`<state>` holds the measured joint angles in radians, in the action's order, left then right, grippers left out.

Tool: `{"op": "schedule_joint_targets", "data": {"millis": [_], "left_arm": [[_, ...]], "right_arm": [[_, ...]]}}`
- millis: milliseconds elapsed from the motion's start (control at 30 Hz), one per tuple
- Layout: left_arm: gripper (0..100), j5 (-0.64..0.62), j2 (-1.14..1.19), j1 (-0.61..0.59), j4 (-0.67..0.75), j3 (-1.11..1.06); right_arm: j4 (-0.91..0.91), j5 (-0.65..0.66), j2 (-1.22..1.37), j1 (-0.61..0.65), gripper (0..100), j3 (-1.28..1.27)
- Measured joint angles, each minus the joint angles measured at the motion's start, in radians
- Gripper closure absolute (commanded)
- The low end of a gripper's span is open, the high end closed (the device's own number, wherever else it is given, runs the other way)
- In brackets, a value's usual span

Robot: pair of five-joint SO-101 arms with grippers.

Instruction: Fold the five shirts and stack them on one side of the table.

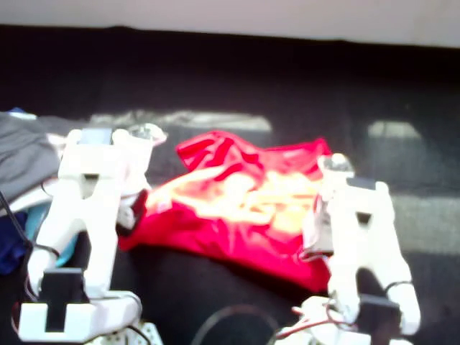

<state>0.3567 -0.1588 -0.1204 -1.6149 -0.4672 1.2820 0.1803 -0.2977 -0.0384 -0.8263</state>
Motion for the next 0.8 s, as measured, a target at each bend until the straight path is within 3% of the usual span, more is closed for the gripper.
{"op": "schedule_joint_targets", "data": {"millis": [67,300,567,800], "left_arm": [[99,0.0,0.0,0.0,0.0,0.0],[99,0.0,0.0,0.0,0.0,0.003],[99,0.0,0.0,0.0,0.026,0.003],[99,0.0,0.0,0.0,0.026,0.003]], "right_arm": [[0.0,0.005,-0.043,0.0,96.7,-0.003],[0.025,0.009,-0.245,0.002,74.7,-0.003],[0.031,0.011,-0.477,0.002,74.5,0.005],[-0.012,-0.132,-0.315,0.012,76.5,0.166]]}}
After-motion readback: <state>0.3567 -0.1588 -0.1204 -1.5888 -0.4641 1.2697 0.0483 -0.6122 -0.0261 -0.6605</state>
